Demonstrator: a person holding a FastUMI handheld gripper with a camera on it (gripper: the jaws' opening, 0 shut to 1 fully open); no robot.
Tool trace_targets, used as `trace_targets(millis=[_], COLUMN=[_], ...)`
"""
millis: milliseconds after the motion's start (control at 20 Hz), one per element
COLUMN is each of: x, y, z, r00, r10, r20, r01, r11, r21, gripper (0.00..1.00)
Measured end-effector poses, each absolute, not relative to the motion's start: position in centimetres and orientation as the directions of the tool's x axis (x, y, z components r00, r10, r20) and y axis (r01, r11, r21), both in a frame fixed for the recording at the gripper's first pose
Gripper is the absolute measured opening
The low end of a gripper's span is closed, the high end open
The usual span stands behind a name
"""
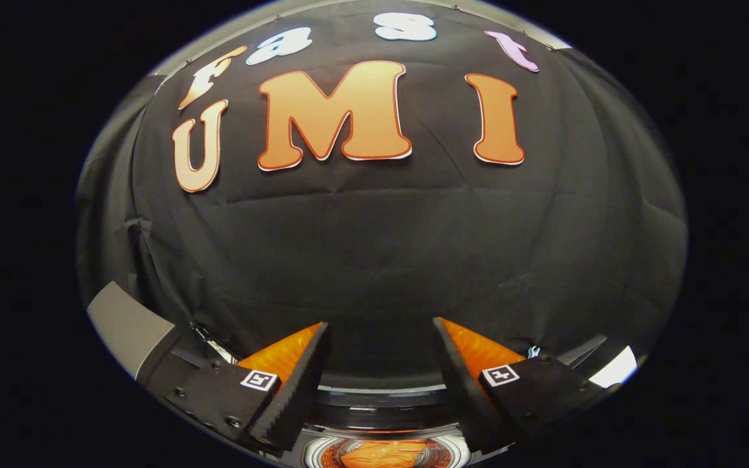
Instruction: Put the clothes into the washing machine and then close the washing machine lid.
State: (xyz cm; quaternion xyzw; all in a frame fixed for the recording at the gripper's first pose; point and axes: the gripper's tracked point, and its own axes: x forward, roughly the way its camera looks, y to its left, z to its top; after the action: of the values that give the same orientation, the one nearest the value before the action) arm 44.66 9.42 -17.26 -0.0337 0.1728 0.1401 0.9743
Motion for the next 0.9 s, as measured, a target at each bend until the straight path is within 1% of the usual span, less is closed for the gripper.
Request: trace_targets(millis=[300,900], x=[41.4,35.9], y=[8.8,7.5], z=[-17.3,-19.0], r00=[0.917,0.92], r10=[0.263,0.257], r20=[-0.299,-0.295], r01=[-0.282,-0.277], r11=[0.959,0.96], r21=[-0.022,-0.03], gripper=[0.98,0.98])
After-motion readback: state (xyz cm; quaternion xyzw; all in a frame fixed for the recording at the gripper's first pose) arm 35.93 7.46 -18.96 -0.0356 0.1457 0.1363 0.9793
